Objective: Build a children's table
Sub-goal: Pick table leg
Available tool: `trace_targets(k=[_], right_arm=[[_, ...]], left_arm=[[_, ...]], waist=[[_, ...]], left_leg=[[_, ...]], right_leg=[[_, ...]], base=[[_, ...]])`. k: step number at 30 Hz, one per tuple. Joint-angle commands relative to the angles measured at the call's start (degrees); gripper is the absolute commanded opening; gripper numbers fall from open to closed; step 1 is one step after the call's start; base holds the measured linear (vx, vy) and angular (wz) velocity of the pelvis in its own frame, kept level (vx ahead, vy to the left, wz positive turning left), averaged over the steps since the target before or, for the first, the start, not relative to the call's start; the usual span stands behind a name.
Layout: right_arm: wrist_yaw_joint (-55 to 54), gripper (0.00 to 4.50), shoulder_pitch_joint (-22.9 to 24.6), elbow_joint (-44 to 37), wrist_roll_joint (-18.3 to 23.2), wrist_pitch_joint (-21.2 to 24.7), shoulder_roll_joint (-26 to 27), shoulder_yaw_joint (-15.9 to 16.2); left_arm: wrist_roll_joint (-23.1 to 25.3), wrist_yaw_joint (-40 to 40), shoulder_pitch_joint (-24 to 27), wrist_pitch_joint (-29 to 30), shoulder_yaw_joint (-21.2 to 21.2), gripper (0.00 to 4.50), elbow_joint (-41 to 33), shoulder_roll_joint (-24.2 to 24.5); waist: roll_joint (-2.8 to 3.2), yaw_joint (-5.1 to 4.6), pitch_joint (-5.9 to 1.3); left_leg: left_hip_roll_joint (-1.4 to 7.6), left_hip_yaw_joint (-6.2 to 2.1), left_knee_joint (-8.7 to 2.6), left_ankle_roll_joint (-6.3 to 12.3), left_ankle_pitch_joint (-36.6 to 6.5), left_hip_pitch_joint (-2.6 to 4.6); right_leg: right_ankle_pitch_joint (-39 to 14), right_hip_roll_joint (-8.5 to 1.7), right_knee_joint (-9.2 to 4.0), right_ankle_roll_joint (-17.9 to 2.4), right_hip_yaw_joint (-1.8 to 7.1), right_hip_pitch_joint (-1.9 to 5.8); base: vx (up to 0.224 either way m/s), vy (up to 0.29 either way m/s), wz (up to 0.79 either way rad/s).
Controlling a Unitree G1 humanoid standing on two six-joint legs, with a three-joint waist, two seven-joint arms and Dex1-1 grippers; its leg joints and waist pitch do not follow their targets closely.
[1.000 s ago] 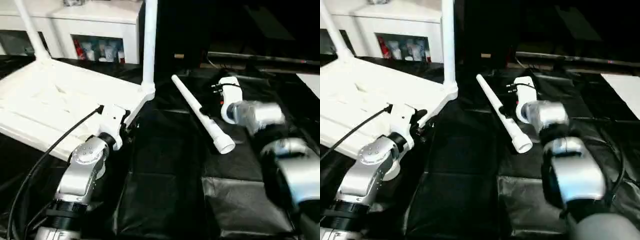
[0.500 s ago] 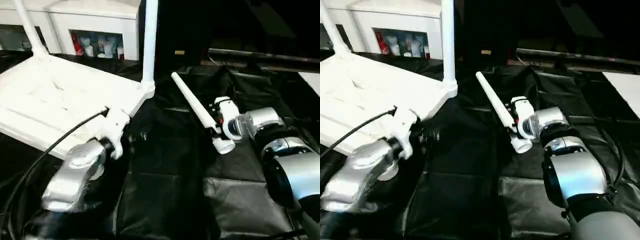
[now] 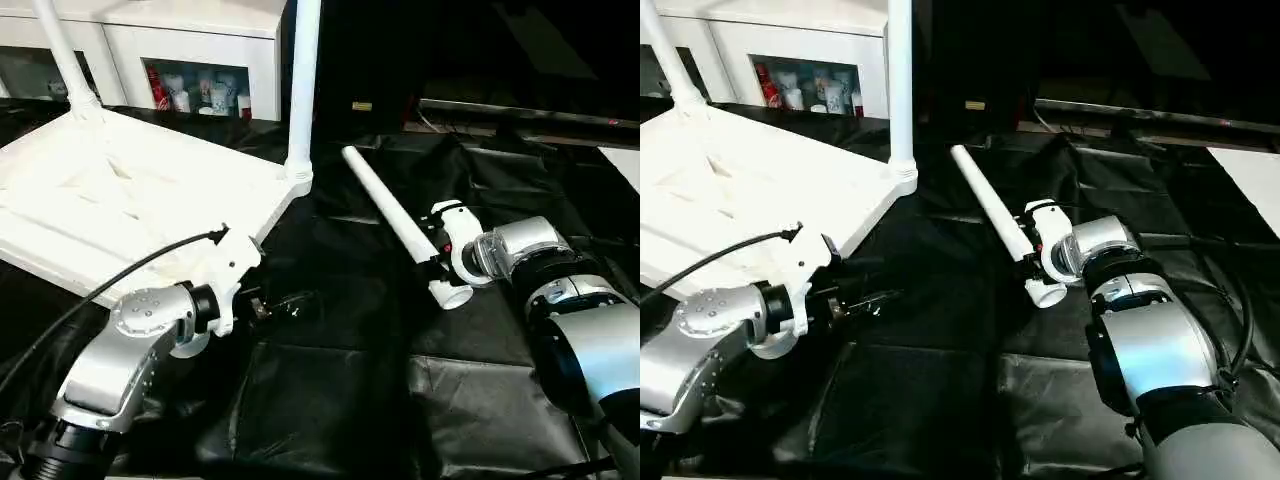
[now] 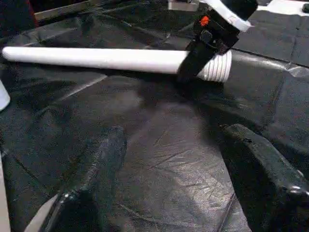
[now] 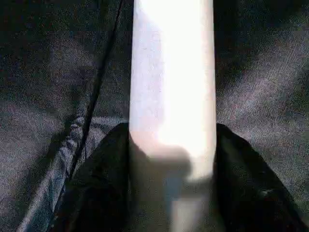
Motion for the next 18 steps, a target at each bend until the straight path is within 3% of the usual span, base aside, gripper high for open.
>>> trace_targets(k=[1, 8, 10, 11, 13, 18], right_arm=[[-0.2, 2.02, 1.1, 0.5, 0.0, 0.3, -0.7, -0.8], [1.2, 1.98, 2.6, 0.0, -0.1, 1.0, -1.0, -0.8], [1.6, 1.98, 3.0, -0.3, -0.1, 1.3, -1.1, -0.6], [1.3, 1.98, 2.9, -0.4, 0.1, 0.9, -1.1, -0.9], [0.9, 1.98, 2.7, -0.5, 0.3, 0.4, -1.1, -1.4], [-1.7, 1.98, 2.5, -2.0, 3.1, -1.9, -1.1, -5.6]], left_arm=[[0.0, -0.3, -0.7, 0.4, -0.9, 3.91, -0.8, 0.6], [1.0, 0.0, 0.0, -0.4, -1.2, 4.47, -1.0, 0.2], [1.2, 0.3, 0.1, -1.3, -1.3, 4.5, -0.9, -0.1], [1.9, 1.0, -1.0, -2.7, -1.2, 4.5, 0.4, -0.7], [2.7, 1.8, -2.1, -4.1, -1.2, 4.5, 1.8, -1.2], [3.0, 5.9, -6.2, -5.8, 0.8, 4.5, 5.8, -4.6]], waist=[[0.82, 0.17, -3.67], [1.1, 0.2, -3.64], [1.03, 0.18, -3.63], [1.58, 0.28, -3.63], [1.44, 0.32, -3.64], [1.44, 0.4, -3.69]], left_leg=[[2.78, -0.45, -4.41, -0.99, -6.0, 0.38], [2.89, -0.42, -4.44, -1.47, -7.3, 0.57], [2.91, -0.43, -4.47, -1.51, -7.5, 0.55], [2.93, -0.49, -4.46, -1.73, -7.8, 0.65], [2.92, -0.39, -4.46, -1.96, -8.9, 0.93], [2.9, -0.57, -4.55, -2.75, -10.0, 0.71]], right_leg=[[-4.7, -4.55, -3.83, -14.4, 2.99, 3.21], [-5.2, -4.5, -3.99, -14.6, 2.92, 3.18], [-5.5, -4.53, -4.0, -14.6, 2.89, 3.26], [-5.6, -4.55, -4.02, -14.6, 2.86, 3.17], [-6.2, -4.5, -4.33, -14.6, 2.8, 3.03], [-7.7, -4.75, -4.48, -13.9, 2.69, 3.37]], base=[[0.0, 0.0, 0.0], [0.0, 0.0, 0.0], [0.0, 0.0, 0.0], [0.0, 0.0, 0.0], [0.0, 0.0, 0.0], [0.0, 0.0, 0.0]])
